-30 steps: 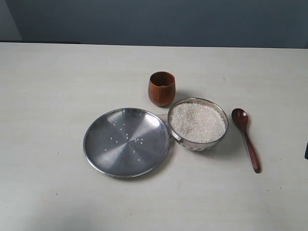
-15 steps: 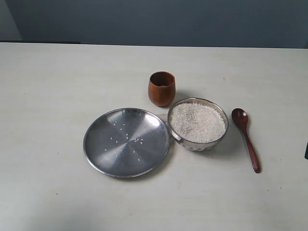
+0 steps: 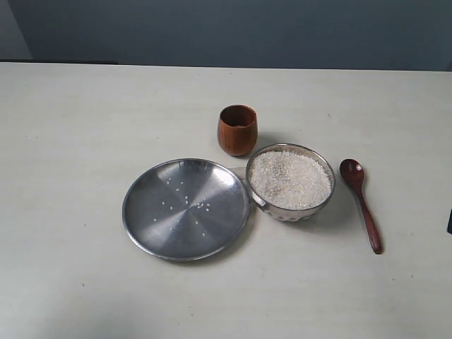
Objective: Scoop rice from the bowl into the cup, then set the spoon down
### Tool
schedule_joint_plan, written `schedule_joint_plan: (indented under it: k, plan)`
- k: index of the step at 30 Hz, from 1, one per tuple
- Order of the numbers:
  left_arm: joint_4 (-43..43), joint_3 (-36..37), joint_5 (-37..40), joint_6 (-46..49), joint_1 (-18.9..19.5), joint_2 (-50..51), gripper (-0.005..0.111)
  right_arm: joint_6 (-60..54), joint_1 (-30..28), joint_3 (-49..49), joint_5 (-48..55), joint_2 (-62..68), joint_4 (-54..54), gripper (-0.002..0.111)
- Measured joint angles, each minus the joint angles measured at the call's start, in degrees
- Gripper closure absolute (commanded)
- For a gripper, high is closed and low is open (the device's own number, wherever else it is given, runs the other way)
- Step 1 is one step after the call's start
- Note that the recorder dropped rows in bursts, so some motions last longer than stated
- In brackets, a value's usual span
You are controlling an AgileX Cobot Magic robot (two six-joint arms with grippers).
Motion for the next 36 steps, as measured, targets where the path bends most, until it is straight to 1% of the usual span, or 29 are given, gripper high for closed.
schedule_joint_plan:
  k: [31, 36]
  plan:
    - [0.1, 0.0, 0.0, 0.0, 0.0, 0.0, 0.106, 0.0, 0.0, 0.0, 0.0, -0.1, 0.0, 0.108]
    - [0.1, 0.0, 0.0, 0.0, 0.0, 0.0, 0.106, 0.0, 0.0, 0.1, -0.2, -4.8, -5.2, 0.108]
